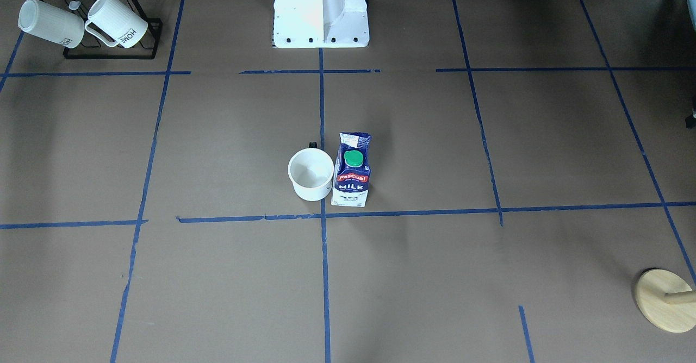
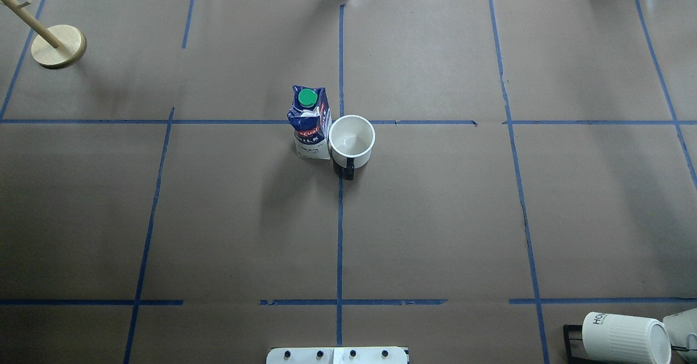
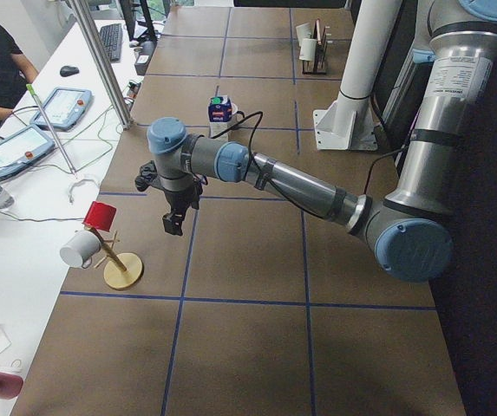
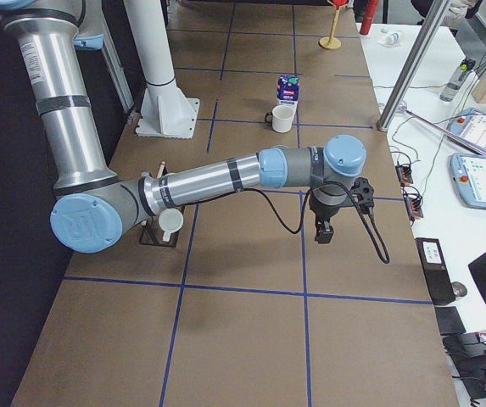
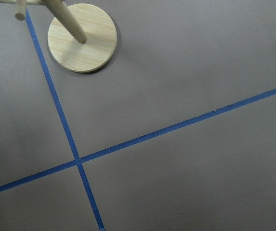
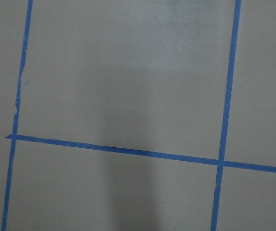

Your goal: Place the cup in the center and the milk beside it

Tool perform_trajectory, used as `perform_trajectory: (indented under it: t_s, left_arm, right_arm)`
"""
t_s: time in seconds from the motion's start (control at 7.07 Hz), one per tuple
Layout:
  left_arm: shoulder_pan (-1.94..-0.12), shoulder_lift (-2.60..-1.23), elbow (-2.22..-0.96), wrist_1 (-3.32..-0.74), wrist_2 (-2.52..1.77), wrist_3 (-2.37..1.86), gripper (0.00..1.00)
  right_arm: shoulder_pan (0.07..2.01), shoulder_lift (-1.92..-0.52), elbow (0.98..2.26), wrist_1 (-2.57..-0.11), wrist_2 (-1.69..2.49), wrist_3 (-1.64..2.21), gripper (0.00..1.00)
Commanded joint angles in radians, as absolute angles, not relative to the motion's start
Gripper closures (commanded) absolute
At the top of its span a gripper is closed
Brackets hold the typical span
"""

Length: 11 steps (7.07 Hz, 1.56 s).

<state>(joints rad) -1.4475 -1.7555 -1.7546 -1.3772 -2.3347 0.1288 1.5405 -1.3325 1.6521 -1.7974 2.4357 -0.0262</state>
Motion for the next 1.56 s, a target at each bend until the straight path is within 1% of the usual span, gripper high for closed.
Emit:
perform_trajectory:
  t_s: [0.0, 0.14, 1.42]
  left_arm:
    - [-1.447, -1.752, -1.715, -1.379, -2.335, 0.129, 0.0]
    - [-1.447, -1.759, -1.679, -1.402, -2.336, 0.129, 0.0]
    - [-1.47, -1.759, -1.706, -1.391, -2.333, 0.084, 0.0]
  right_arm:
    - [1.529, -1.332, 1.713, -1.851, 2.427, -0.031, 0.0]
    - [1.528, -1.345, 1.732, -1.85, 2.395, -0.031, 0.0]
    - [1.506, -1.35, 1.733, -1.842, 2.387, -0.029, 0.0]
